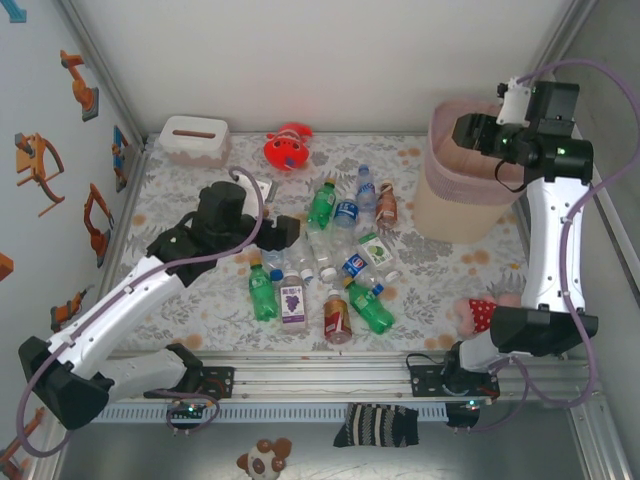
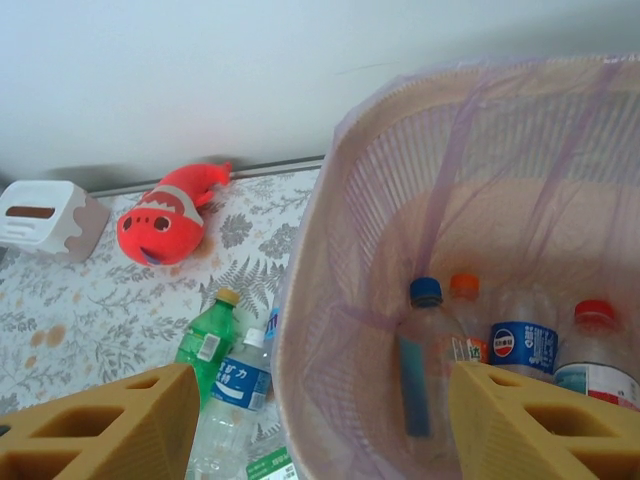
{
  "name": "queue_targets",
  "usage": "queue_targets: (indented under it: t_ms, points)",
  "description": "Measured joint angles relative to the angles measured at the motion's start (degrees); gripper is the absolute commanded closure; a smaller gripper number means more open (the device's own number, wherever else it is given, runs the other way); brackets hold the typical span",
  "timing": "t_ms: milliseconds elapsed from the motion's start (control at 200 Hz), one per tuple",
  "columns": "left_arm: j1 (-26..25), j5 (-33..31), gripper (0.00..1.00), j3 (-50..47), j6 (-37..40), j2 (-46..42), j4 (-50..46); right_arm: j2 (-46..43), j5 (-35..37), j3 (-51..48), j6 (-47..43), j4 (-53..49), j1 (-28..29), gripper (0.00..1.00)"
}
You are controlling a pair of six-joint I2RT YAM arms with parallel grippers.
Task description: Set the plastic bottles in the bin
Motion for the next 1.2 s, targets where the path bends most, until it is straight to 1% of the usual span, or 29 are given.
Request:
queue_targets:
  t_ms: [100,215,345,481,661,846,1006,1197]
  points:
    - [0.26,-3.08,0.17,-1.86,-4.24,0.22,-3.1,-1.22,-0.02,-2.16,0.0,0.04,0.0,0.34]
    - [0.37,-5.68,0.16,-6.23,-10.14,0.11,-5.01,-2.34,-0.33,-4.26,-0.02,0.09,0.0,0.34]
    - [0.63,-7.02,0.16,-10.51,-15.39,0.11,-8.11,-3.41,-1.16,-6.49,-0.02,0.46,0.04,0.34]
    - [1.79,-7.37,0.15,-11.17,-18.1,0.11,-11.32,-4.22,-1.86,-8.22,-0.02,1.16,0.04,0.34]
    - [5.01,-4.57,0.14,-11.78,-19.71,0.37,-12.46,-5.11,-2.93,-10.25,0.04,2.49,0.04,0.34]
    - [8.52,0.7,0.14,-13.29,-19.91,3.5,-12.57,-5.2,-3.45,-10.64,0.42,2.62,0.04,0.34]
    - [9.2,4.02,0.14,-13.33,-19.67,7.76,-12.13,-5.2,-3.5,-10.64,0.39,2.58,0.04,0.34]
    - [9.27,5.7,0.15,-14.14,-19.43,11.21,-10.84,-5.22,-3.48,-10.64,0.39,2.54,0.04,0.34]
